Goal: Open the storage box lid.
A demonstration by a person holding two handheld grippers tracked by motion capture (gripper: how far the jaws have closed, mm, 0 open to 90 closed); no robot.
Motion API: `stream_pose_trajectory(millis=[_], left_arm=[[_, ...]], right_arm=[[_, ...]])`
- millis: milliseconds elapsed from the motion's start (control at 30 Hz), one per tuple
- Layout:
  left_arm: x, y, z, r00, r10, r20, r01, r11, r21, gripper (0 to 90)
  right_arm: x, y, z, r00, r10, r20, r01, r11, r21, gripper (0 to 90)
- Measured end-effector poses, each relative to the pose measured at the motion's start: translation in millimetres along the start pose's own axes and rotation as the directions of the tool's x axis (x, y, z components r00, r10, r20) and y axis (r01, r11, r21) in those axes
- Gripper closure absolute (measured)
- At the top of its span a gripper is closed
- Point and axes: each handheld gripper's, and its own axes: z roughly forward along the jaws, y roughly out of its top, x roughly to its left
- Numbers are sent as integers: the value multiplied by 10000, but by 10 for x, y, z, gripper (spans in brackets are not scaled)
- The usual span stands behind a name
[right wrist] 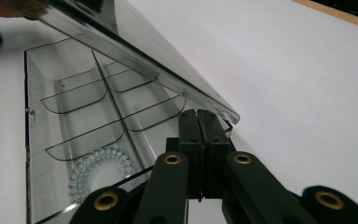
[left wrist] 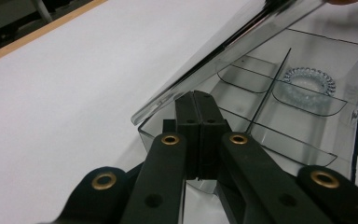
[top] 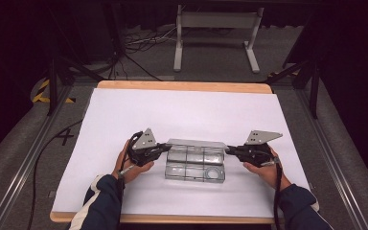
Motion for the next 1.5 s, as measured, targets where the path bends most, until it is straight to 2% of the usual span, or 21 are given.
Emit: stream_pose_trajectory(millis=[833, 1200, 1500], left_arm=[[-24, -58, -2, 10000, 56, 73, -58, 9995, 310, 900], [-81, -88, -35, 9996, 252, 138, -261, 9974, 666, 900], [-87, -124, -77, 9996, 241, 169, -255, 9963, 820, 900]], right_arm=[[33, -21, 21, 9999, -79, 129, 76, 9996, 270, 895], [152, -29, 1, 9993, -359, 35, 357, 9985, 406, 899], [229, -47, -23, 9984, -568, 47, 565, 9970, 533, 900]])
